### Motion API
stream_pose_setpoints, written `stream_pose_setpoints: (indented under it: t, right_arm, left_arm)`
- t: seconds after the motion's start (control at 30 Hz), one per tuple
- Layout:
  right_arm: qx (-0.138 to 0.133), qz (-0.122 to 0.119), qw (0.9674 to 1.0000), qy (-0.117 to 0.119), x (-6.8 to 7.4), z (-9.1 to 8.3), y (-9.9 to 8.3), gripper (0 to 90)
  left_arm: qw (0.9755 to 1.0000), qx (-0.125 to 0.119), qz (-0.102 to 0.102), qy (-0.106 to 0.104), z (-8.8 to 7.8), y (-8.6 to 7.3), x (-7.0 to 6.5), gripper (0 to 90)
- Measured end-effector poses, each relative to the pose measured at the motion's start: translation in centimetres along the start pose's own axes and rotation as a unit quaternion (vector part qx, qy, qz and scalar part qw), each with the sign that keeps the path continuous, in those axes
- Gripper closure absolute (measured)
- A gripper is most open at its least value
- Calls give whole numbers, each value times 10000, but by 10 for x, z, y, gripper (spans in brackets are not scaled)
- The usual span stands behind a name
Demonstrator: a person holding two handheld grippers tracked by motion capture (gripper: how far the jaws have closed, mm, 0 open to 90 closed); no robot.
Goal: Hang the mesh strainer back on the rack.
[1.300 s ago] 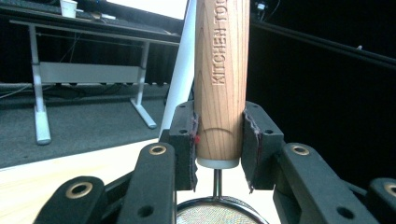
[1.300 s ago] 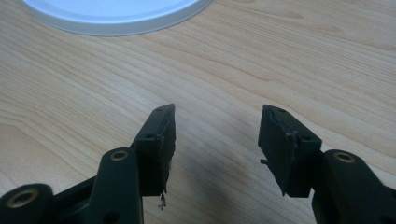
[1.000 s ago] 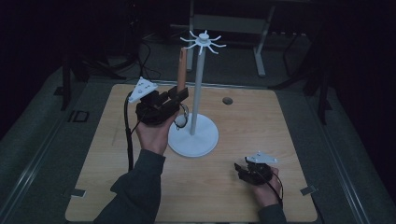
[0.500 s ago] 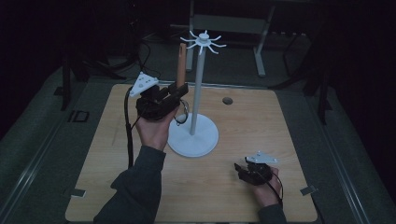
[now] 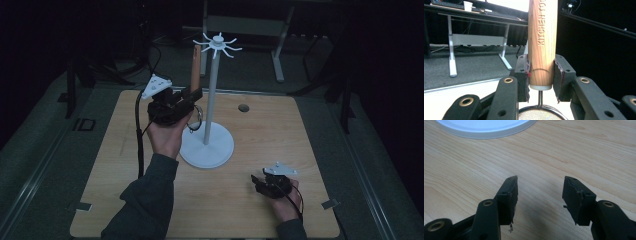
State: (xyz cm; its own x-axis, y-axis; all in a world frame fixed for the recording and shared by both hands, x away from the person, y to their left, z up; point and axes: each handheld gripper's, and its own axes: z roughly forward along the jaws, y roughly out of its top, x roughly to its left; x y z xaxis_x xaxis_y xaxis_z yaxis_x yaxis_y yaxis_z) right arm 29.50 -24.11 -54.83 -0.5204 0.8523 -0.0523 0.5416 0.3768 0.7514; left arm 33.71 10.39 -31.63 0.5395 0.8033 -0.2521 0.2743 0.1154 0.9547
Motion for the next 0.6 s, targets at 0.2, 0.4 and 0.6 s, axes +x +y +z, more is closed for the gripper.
stream_pose_setpoints:
  t: [0.2,0.4,0.6]
  right_arm:
    - [-1,-2,10000,1,0,0,0,460]
    - [-2,-5,10000,-1,0,0,0,460]
    - [-4,-4,10000,0,0,0,0,460]
  left_arm:
    - [10000,48,1,8,4,2,-1,692]
    - [9999,116,24,4,9,3,-1,692]
    - [9997,224,71,-16,15,1,-2,691]
